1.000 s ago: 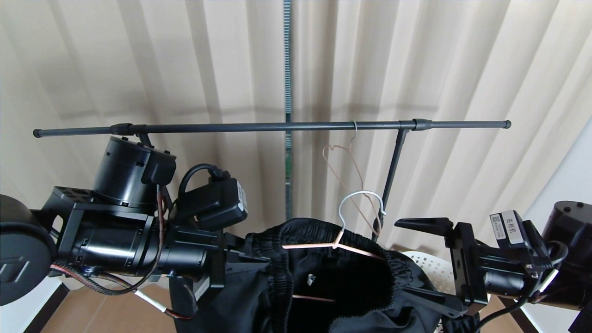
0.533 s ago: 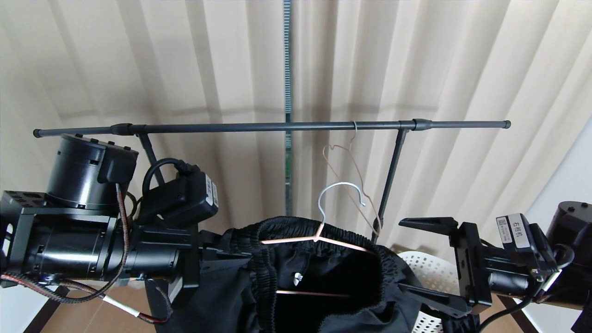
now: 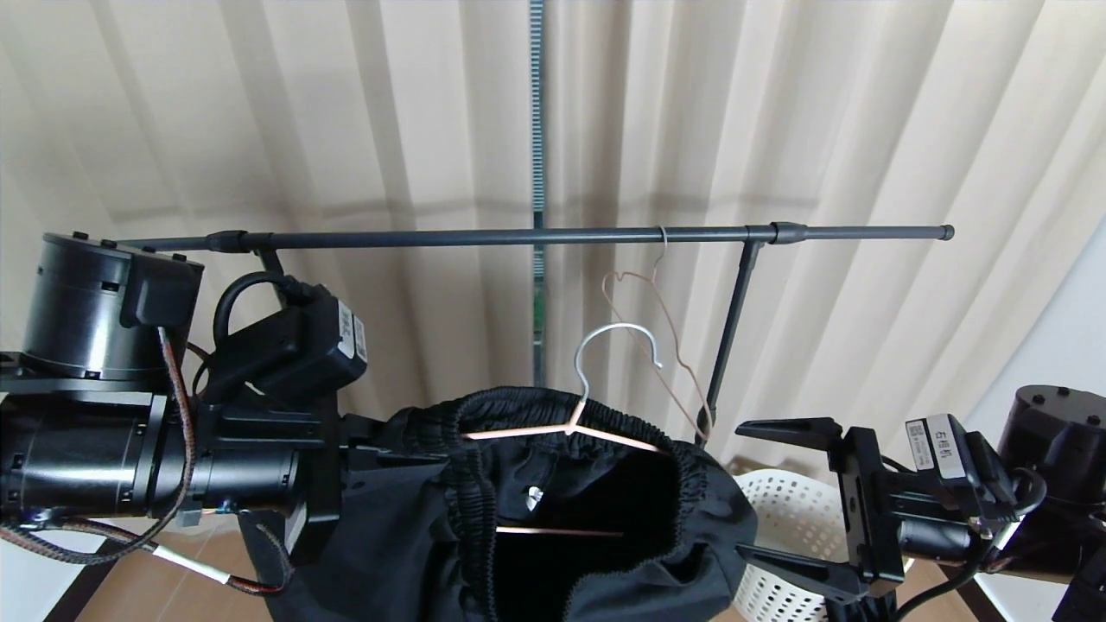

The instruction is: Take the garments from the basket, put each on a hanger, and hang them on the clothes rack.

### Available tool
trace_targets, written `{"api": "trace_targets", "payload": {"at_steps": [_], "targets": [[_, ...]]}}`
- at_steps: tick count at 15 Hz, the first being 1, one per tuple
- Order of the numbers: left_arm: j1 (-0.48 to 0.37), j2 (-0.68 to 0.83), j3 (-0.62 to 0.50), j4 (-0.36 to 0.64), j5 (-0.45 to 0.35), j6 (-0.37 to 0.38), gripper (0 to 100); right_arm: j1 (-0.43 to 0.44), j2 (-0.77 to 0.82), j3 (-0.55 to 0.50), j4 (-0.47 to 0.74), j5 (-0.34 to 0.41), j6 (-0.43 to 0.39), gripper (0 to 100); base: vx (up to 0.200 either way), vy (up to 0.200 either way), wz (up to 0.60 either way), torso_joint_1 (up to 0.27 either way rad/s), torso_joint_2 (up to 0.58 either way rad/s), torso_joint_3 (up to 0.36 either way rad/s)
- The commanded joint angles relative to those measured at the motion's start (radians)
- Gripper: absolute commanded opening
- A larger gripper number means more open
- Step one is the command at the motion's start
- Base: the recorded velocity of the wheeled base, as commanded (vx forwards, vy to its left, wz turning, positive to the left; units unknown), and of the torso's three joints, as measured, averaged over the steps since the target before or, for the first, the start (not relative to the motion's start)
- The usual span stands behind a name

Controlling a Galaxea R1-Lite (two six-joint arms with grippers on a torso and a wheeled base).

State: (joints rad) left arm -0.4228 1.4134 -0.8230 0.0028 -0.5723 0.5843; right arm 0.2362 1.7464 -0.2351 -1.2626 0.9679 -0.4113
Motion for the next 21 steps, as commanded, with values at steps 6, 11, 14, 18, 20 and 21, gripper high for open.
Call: {"api": "trace_targets", "payload": {"at_steps": [6, 11, 14, 18, 20, 21], "targets": [[0.079, -0.076, 0.016, 0.0, -0.087, -0.066, 0, -0.064, 0.081, -0.021, -0.003, 0.16, 0.002, 100, 0.0, 0.0, 0.0, 0.0, 0.0, 0.0], [0.093, -0.116, 0.015, -0.001, -0.116, -0.095, 0, -0.064, 0.168, -0.03, -0.005, 0.175, 0.0, 100, 0.0, 0.0, 0.0, 0.0, 0.0, 0.0], [0.09, -0.159, 0.015, -0.001, -0.141, -0.15, 0, -0.049, 0.216, -0.032, -0.006, 0.173, -0.003, 100, 0.0, 0.0, 0.0, 0.0, 0.0, 0.0], [0.087, -0.198, 0.016, -0.001, -0.142, -0.159, 0, -0.031, 0.239, -0.044, -0.006, 0.17, -0.003, 100, 0.0, 0.0, 0.0, 0.0, 0.0, 0.0], [0.085, -0.203, 0.016, -0.001, -0.142, -0.169, 0, -0.028, 0.245, -0.044, -0.006, 0.164, -0.003, 100, 0.0, 0.0, 0.0, 0.0, 0.0, 0.0], [0.084, -0.214, 0.016, -0.001, -0.142, -0.187, 0, -0.028, 0.251, -0.046, -0.008, 0.163, -0.004, 100, 0.0, 0.0, 0.0, 0.0, 0.0, 0.0]]}}
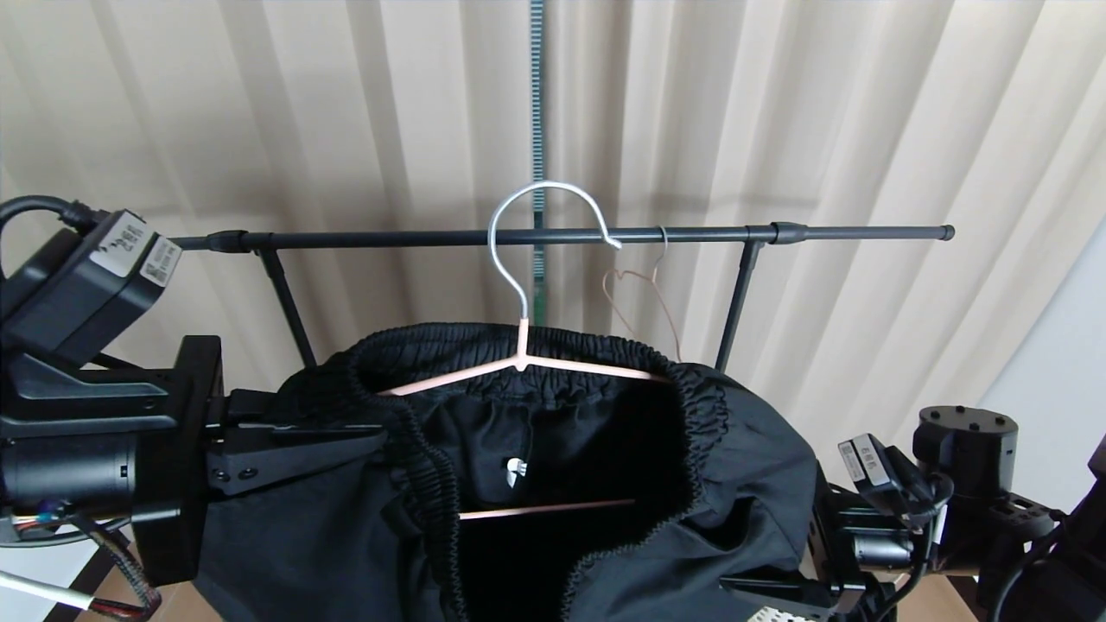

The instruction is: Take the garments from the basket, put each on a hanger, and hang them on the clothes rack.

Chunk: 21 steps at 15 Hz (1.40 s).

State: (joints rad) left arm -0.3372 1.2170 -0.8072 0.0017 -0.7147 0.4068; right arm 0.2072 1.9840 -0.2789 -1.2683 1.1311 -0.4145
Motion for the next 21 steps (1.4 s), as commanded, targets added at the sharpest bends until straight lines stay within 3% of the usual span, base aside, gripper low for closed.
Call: {"api": "trace_targets", "payload": {"at_steps": [1, 2, 9, 16, 17, 21], "targets": [[-0.003, -0.021, 0.0, 0.0, 0.0, -0.02, 0, 0.001, 0.015, -0.003, -0.01, -0.002, -0.001, 100, 0.0, 0.0, 0.0, 0.0, 0.0, 0.0], [-0.003, -0.025, 0.0, 0.0, 0.0, -0.025, 0, 0.001, 0.019, -0.002, -0.025, -0.004, 0.0, 0, 0.0, 0.0, 0.0, 0.0, 0.0, 0.0], [0.026, -0.037, 0.02, -0.002, 0.0, -0.025, 0, -0.094, 0.012, -0.028, -0.046, -0.004, -0.001, 0, 0.0, 0.0, 0.0, 0.0, 0.0, 0.0], [0.034, -0.03, 0.025, -0.002, 0.0, -0.026, 0, -0.069, 0.007, -0.003, -0.045, -0.004, -0.004, 0, 0.0, 0.0, 0.0, 0.0, 0.0, 0.0], [0.04, -0.03, 0.025, -0.002, 0.0, -0.026, 0, -0.068, 0.007, 0.007, -0.045, -0.004, -0.027, 100, 0.0, 0.0, 0.0, 0.0, 0.0, 0.0], [0.101, -0.024, 0.026, -0.002, -0.002, -0.026, 0, -0.043, 0.006, 0.012, -0.045, -0.002, -0.099, 100, 0.0, 0.0, 0.0, 0.0, 0.0, 0.0]]}}
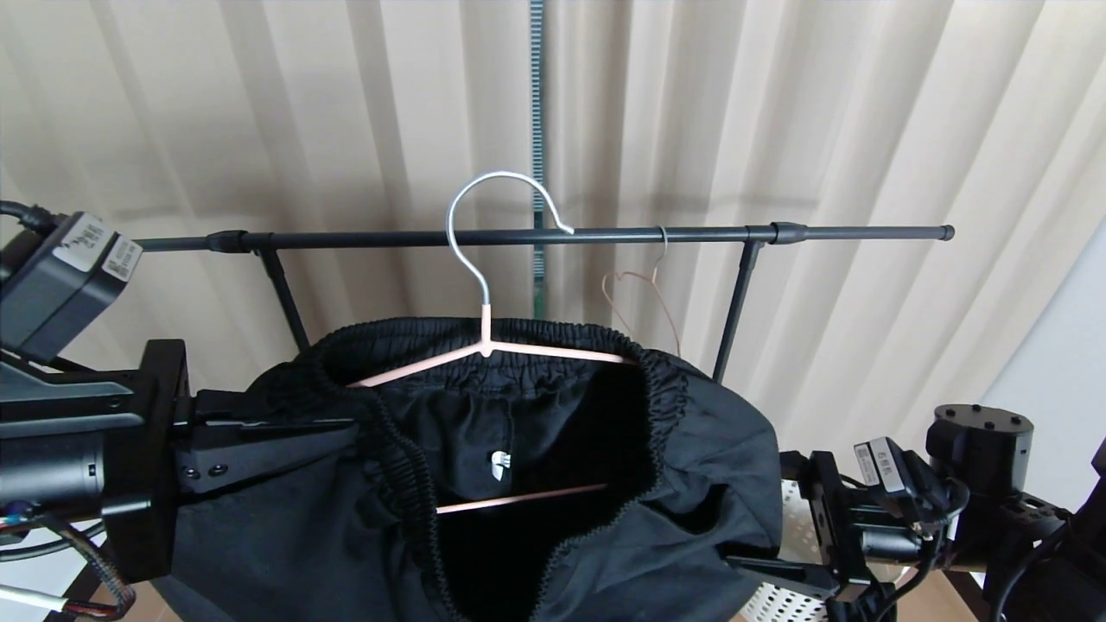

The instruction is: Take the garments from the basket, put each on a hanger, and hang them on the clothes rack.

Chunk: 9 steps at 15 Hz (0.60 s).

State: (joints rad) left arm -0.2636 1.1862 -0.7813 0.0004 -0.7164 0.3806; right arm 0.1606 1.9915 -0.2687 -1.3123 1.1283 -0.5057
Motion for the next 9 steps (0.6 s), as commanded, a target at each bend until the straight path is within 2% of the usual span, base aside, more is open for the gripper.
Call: {"api": "trace_targets", "payload": {"at_steps": [1, 3, 8, 9], "targets": [[0.047, 0.013, -0.001, 0.0, 0.0, 0.0, 0, 0.003, -0.002, 0.006, -0.001, 0.001, -0.025, 100, 0.0, 0.0, 0.0, 0.0, 0.0, 0.0], [0.092, 0.021, -0.001, 0.0, -0.002, -0.002, 0, 0.003, -0.003, 0.005, -0.001, 0.001, -0.03, 100, 0.0, 0.0, 0.0, 0.0, 0.0, 0.0], [0.126, 0.043, -0.001, -0.008, -0.002, -0.022, 0, -0.01, -0.034, -0.004, 0.001, 0.004, -0.022, 100, 0.0, 0.0, 0.0, 0.0, 0.0, 0.0], [0.136, 0.052, -0.001, -0.016, -0.002, -0.025, 0, -0.012, -0.045, -0.015, 0.001, 0.002, 0.003, 100, 0.0, 0.0, 0.0, 0.0, 0.0, 0.0]]}}
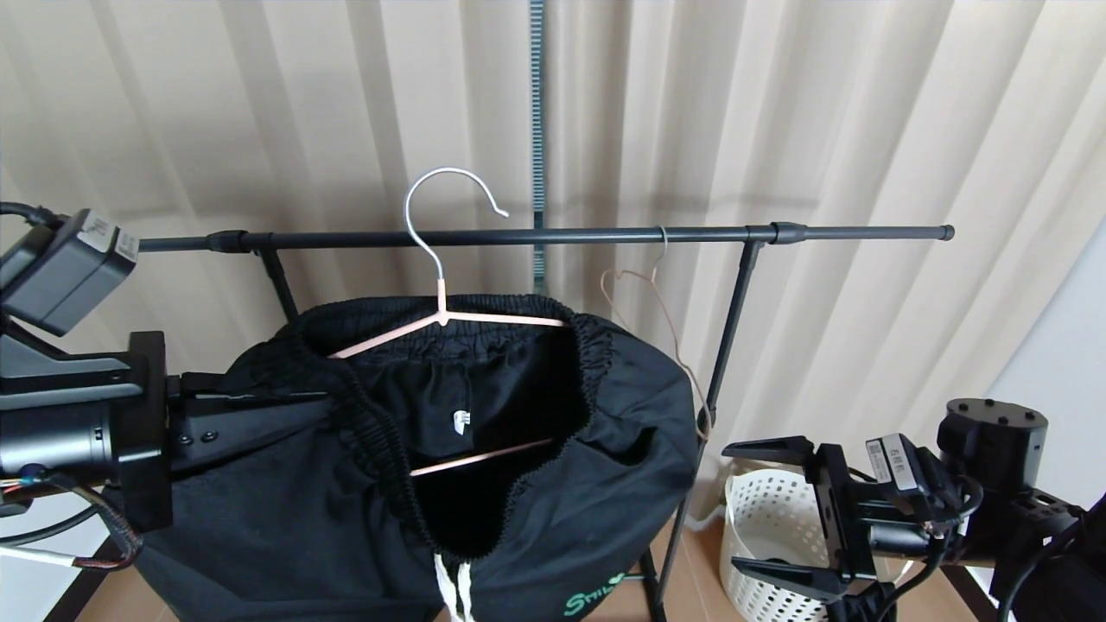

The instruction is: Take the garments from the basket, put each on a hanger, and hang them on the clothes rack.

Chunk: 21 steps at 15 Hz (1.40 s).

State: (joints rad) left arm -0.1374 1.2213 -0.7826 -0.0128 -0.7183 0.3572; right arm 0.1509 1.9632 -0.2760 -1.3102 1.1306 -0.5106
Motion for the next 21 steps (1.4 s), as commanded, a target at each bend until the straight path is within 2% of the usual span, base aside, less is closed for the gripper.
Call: {"api": "trace_targets", "payload": {"at_steps": [1, 3, 5, 8, 9, 11, 14, 16, 18, 21], "targets": [[0.012, 0.027, 0.0, -0.012, 0.0, -0.012, 0, -0.002, -0.027, -0.014, -0.001, 0.0, 0.044, 100, 0.0, 0.0, 0.0, 0.0, 0.0, 0.0], [0.012, 0.07, 0.0, -0.059, 0.007, -0.073, 0, -0.001, -0.09, -0.032, -0.001, -0.005, 0.192, 100, 0.0, 0.0, 0.0, 0.0, 0.0, 0.0], [0.002, 0.112, -0.004, -0.101, 0.022, -0.126, 0, 0.003, -0.132, -0.043, -0.001, -0.029, 0.27, 100, 0.0, 0.0, 0.0, 0.0, 0.0, 0.0], [-0.04, 0.179, -0.026, -0.151, 0.108, -0.162, 0, 0.022, -0.161, -0.069, 0.0, -0.17, 0.354, 100, 0.0, 0.0, 0.0, 0.0, 0.0, 0.0], [-0.076, 0.21, -0.041, -0.162, 0.168, -0.178, 0, 0.049, -0.179, -0.088, 0.006, -0.224, 0.412, 100, 0.0, 0.0, 0.0, 0.0, 0.0, 0.0], [-0.131, 0.242, -0.069, -0.177, 0.229, -0.248, 0, 0.058, -0.191, -0.115, 0.012, -0.249, 0.475, 100, 0.0, 0.0, 0.0, 0.0, 0.0, 0.0], [-0.175, 0.313, -0.122, -0.208, 0.355, -0.342, 0, 0.052, -0.21, -0.149, 0.057, -0.261, 0.506, 100, 0.0, 0.0, 0.0, 0.0, 0.0, 0.0], [-0.198, 0.351, -0.158, -0.217, 0.419, -0.388, 0, 0.053, -0.23, -0.181, 0.126, -0.324, 0.511, 100, 0.0, 0.0, 0.0, 0.0, 0.0, 0.0], [-0.212, 0.386, -0.193, -0.216, 0.47, -0.414, 0, 0.056, -0.245, -0.206, 0.177, -0.381, 0.511, 100, 0.0, 0.0, 0.0, 0.0, 0.0, 0.0], [-0.215, 0.411, -0.204, -0.216, 0.504, -0.419, 0, 0.055, -0.25, -0.212, 0.187, -0.384, 0.511, 100, 0.0, 0.0, 0.0, 0.0, 0.0, 0.0]]}}
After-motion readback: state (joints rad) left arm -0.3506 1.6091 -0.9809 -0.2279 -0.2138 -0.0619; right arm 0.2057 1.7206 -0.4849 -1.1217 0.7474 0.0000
